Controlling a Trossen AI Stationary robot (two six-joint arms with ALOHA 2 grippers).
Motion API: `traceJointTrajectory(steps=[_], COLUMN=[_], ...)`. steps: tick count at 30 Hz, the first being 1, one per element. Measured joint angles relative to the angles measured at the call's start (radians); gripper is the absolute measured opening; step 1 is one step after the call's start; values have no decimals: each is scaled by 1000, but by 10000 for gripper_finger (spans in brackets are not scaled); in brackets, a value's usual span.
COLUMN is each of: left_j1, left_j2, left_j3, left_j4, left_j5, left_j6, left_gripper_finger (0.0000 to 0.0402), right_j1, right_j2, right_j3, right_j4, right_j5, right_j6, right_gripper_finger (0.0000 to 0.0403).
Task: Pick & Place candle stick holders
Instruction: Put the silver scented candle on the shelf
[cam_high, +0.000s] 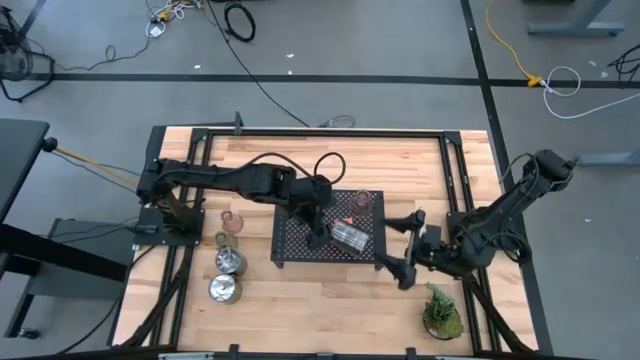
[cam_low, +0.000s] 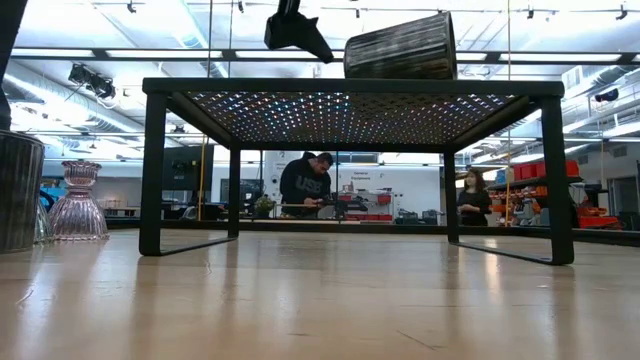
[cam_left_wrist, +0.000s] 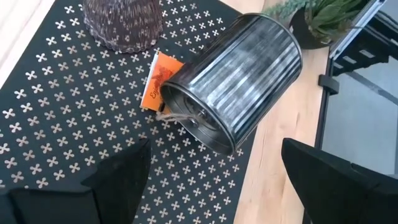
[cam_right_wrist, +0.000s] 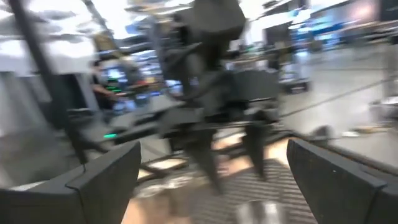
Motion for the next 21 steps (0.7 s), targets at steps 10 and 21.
traceJointTrajectory(steps=[10,21], left_j1=[0,0], left_j2=[0,1], left_j3=[0,0], left_j4=[1,4], left_j5=[-6,-13], left_j6=[-18,-16], left_gripper_finger=[362,362], right_j1=[8,10], right_j2=[0,1], right_j3=[0,0], right_j4=[53,143], right_j5=[-347,-623], right_j6=[239,377], right_gripper_finger=[400,400])
